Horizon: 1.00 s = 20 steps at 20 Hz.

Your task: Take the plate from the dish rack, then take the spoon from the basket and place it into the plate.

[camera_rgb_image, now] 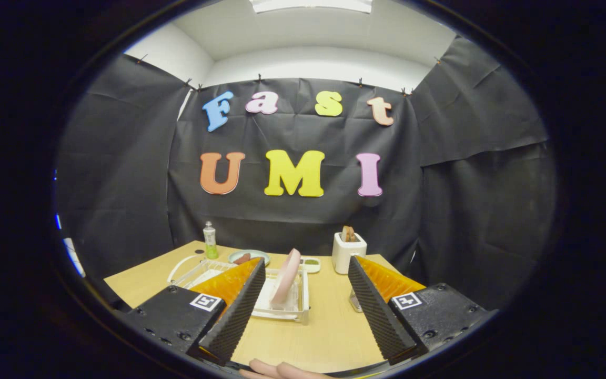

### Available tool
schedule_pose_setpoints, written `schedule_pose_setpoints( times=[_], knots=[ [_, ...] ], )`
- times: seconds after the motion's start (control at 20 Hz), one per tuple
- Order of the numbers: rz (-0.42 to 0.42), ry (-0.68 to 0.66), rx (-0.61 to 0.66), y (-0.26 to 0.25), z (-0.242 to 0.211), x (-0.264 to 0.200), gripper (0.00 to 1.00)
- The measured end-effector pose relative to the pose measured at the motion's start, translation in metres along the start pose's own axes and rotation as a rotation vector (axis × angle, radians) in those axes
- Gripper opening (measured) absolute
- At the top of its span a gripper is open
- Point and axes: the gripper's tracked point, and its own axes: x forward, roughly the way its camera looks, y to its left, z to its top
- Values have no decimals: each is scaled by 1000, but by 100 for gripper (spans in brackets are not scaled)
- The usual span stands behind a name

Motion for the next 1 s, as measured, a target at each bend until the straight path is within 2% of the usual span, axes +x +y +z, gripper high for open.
schedule_pose_setpoints(
  times=[0.4,0.55,0.75,1.0],
  knots=[
    [-3,26,-4,2,-4,15,100],
    [21,90,-19,15,-6,35,100],
    [73,214,-47,38,-1,80,100],
    [52,385,-120,52,0,151,100]
  ],
)
